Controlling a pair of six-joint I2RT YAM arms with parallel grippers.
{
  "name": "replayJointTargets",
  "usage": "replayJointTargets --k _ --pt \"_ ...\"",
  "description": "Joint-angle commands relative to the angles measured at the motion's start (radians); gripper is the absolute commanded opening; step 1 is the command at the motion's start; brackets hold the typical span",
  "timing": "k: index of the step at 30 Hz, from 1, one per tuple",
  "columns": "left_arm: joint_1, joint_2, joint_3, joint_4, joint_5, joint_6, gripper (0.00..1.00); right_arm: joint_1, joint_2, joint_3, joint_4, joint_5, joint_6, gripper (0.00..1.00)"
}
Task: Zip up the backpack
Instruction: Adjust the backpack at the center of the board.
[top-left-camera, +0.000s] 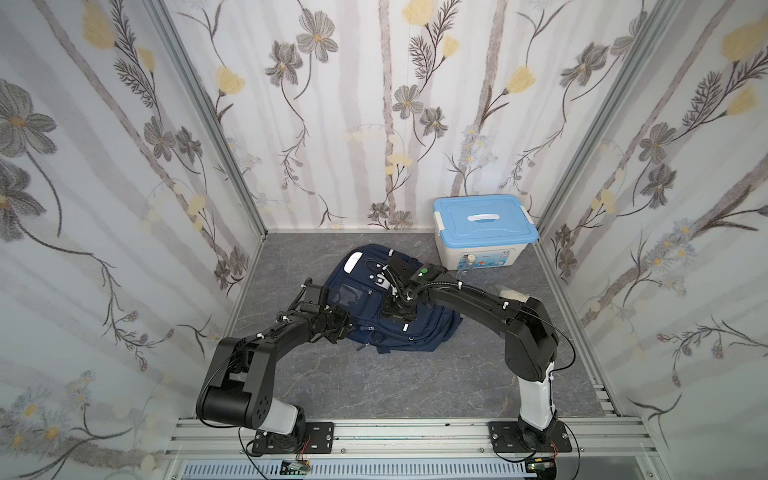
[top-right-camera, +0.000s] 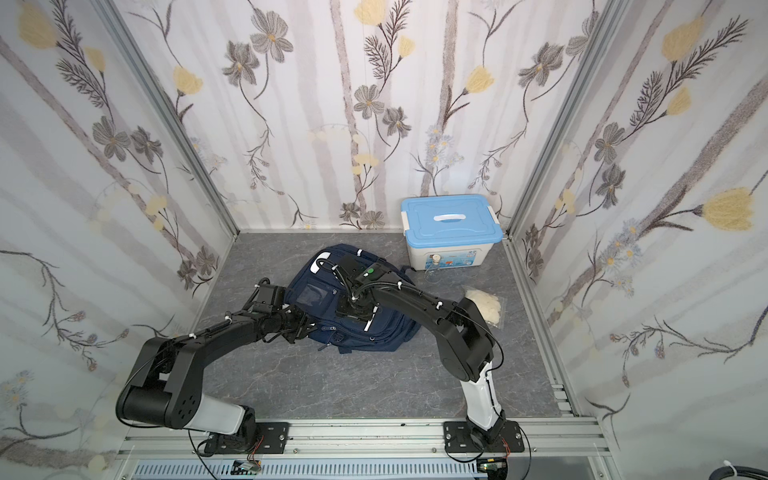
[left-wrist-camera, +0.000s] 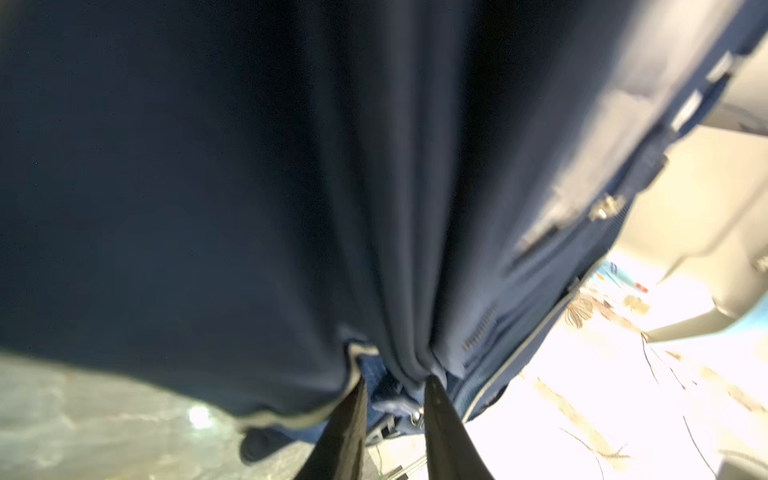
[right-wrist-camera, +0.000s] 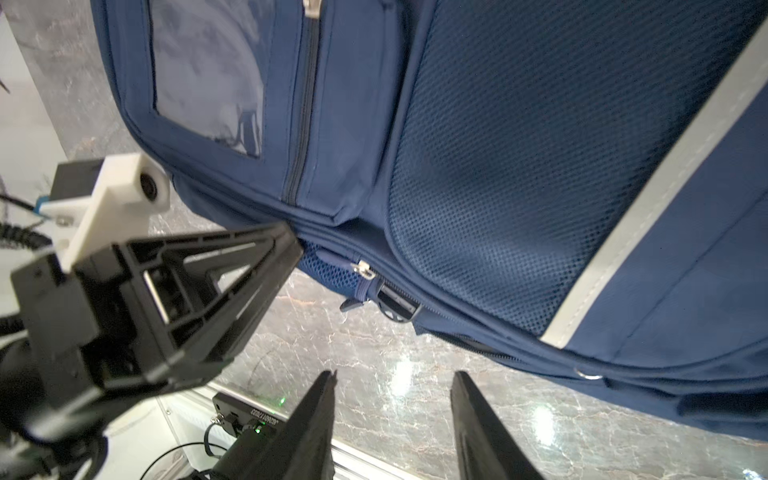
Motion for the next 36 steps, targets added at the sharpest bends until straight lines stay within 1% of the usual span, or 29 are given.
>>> replayJointTargets --k 1,2,5,7,9,11,12,14,16,17,21,24,27,32,36 --pt "0.009 0.042 0.033 -0.003 0.001 0.07 0.29 0.065 -0.032 -0.011 -0.041 0.007 -0.042 0.51" --pt "0.012 0.049 0.036 -0.002 -0.007 0.076 0.3 0.083 -0.037 -0.004 -0.038 0.052 -0.094 0.51" --pt "0.032 0.067 0.038 0.035 -0.001 0.072 0.3 0.15 -0.033 0.044 -0.041 0.246 -0.389 0.5" --pt "0.041 0.082 0.056 0.042 0.013 0.081 0.31 0.165 -0.021 0.042 -0.038 0.368 -0.552 0.44" --pt "0.042 0.094 0.071 0.044 0.013 0.084 0.31 0.162 0.005 0.058 -0.036 0.438 -0.687 0.38" --pt "0.043 0.113 0.075 0.05 0.016 0.083 0.31 0.153 0.041 0.099 -0.033 0.438 -0.802 0.38" --pt "0.045 0.122 0.073 0.063 0.018 0.078 0.29 0.151 0.058 0.12 -0.024 0.421 -0.856 0.38" --pt "0.049 0.143 0.057 0.113 0.031 0.055 0.2 0.152 0.078 0.123 0.023 0.397 -0.959 0.4" --pt "0.056 0.166 0.045 0.17 0.05 0.03 0.0 0.152 0.1 0.108 0.089 0.371 -1.065 0.43" --pt "0.058 0.173 0.042 0.185 0.058 0.018 0.0 0.151 0.113 0.114 0.109 0.361 -1.102 0.45" --pt "0.06 0.171 0.042 0.198 0.075 0.018 0.0 0.14 0.174 0.176 0.125 0.261 -1.185 0.46" --pt "0.063 0.158 0.056 0.182 0.081 0.023 0.0 0.137 0.206 0.197 0.136 0.246 -1.228 0.46" --pt "0.063 0.152 0.07 0.16 0.086 0.034 0.0 0.108 0.232 0.218 0.137 0.207 -1.233 0.46" --pt "0.069 0.165 0.056 0.156 0.104 0.04 0.0 0.081 0.251 0.218 0.141 0.084 -1.26 0.44" --pt "0.071 0.158 0.044 0.179 0.108 0.019 0.0 0.076 0.282 0.222 0.15 0.106 -1.261 0.42"
